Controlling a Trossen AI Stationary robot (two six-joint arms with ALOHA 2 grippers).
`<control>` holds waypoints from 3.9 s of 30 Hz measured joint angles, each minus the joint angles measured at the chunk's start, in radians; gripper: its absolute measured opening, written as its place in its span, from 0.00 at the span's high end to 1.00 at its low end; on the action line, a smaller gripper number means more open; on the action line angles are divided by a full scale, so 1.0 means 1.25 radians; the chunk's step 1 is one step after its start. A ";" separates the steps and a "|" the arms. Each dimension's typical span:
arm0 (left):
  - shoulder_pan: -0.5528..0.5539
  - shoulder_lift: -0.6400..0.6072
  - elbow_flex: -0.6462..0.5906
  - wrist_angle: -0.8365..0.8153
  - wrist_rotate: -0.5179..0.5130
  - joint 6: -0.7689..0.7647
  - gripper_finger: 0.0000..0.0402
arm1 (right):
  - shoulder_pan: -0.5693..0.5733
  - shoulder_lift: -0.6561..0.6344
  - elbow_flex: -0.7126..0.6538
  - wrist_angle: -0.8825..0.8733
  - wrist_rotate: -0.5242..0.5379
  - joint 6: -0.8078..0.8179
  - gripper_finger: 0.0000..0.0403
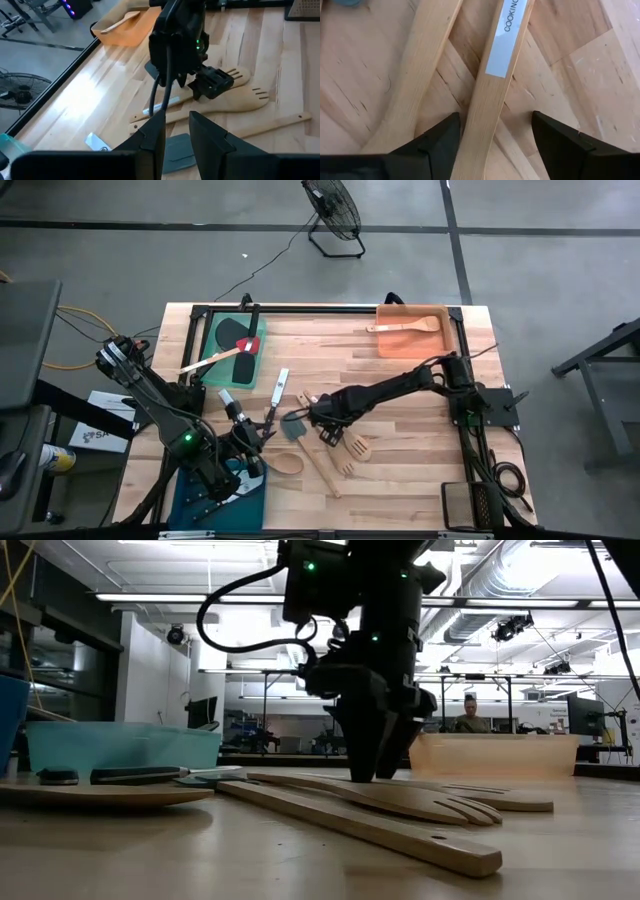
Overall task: Pick & Place Kitchen Items
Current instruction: Put the brown wooden serving spoon into the orange bin
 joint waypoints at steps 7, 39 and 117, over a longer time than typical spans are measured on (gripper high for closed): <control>0.000 0.000 0.000 -0.001 0.014 -0.006 0.79 | 0.002 0.021 0.004 -0.002 -0.001 0.001 0.51; 0.000 0.000 0.000 -0.002 0.041 -0.021 0.79 | -0.009 -0.028 -0.005 -0.073 0.033 -0.092 0.83; -0.001 0.001 -0.048 0.069 0.079 -0.075 0.79 | -0.547 -0.595 -0.672 0.403 0.596 -0.865 0.83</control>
